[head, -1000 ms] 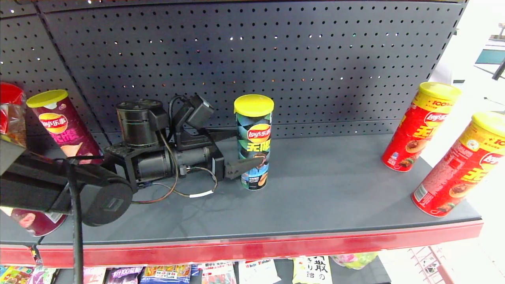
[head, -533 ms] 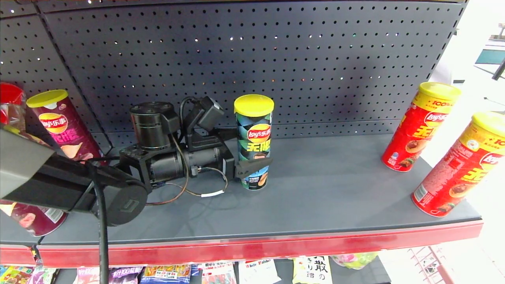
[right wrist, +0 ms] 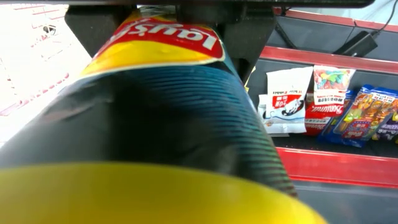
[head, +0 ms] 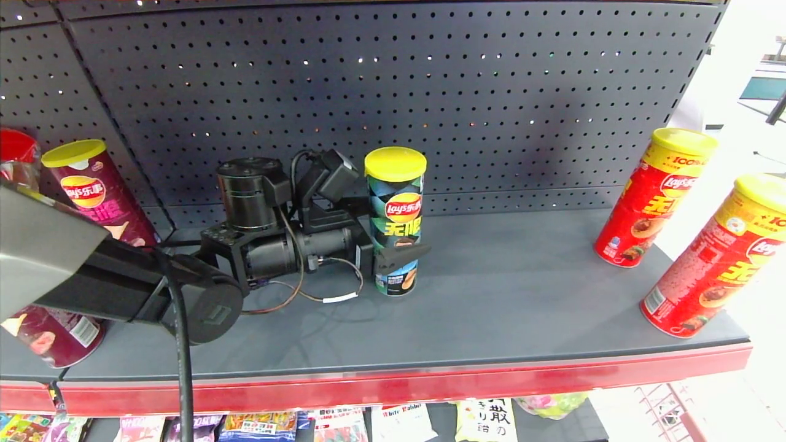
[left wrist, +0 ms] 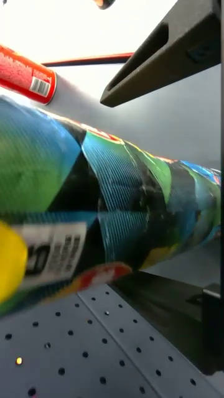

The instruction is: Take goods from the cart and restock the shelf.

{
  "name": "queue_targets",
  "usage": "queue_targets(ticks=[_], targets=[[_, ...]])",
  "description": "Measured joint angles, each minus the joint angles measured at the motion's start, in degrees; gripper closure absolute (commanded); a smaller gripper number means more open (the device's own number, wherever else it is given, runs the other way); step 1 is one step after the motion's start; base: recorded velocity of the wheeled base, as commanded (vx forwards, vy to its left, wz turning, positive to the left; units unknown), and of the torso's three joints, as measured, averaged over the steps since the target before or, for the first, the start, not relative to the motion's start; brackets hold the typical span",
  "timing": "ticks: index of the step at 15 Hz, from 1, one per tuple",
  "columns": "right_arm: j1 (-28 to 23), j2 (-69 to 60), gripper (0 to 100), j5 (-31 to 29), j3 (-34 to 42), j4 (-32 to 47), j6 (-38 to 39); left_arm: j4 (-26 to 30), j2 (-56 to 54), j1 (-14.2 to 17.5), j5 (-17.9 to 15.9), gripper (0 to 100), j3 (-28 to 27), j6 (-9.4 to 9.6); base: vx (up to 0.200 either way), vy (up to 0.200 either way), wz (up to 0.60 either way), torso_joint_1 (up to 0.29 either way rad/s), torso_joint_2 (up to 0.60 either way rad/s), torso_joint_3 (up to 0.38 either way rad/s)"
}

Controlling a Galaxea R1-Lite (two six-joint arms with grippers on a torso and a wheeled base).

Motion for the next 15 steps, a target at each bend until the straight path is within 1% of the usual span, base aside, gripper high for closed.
queue_targets(ticks=[2,3,8,11,13,14,15], targets=[[0.0,0.0,100,0.0,0.0,0.0,0.0,0.0,0.5,-0.1,0.0,0,-0.2,0.79,0.0,0.0,0.0,0.0,0.0,0.0],[0.0,0.0,100,0.0,0.0,0.0,0.0,0.0,0.7,-0.2,0.0,0,-0.2,0.88,0.0,0.0,0.0,0.0,0.0,0.0],[0.0,0.0,100,0.0,0.0,0.0,0.0,0.0,1.3,-0.1,0.2,0,-0.2,0.79,0.0,0.0,0.0,0.0,0.0,0.0],[0.0,0.0,100,0.0,0.0,0.0,0.0,0.0,1.8,-0.1,1.4,0,-0.5,0.76,0.0,0.0,0.0,0.0,0.0,0.0],[0.0,0.0,100,0.0,0.0,0.0,0.0,0.0,2.0,-0.2,1.5,0,-0.9,0.73,0.0,0.0,0.0,0.0,0.0,0.0],[0.0,0.0,100,0.0,0.0,0.0,0.0,0.0,2.2,-0.2,1.6,100,-1.0,0.79,0.0,0.0,0.0,0.0,0.0,0.0],[0.0,0.0,100,0.0,0.0,0.0,0.0,-0.6,2.5,-0.2,1.6,100,-1.1,0.82,0.0,0.0,0.0,0.0,0.0,0.0]])
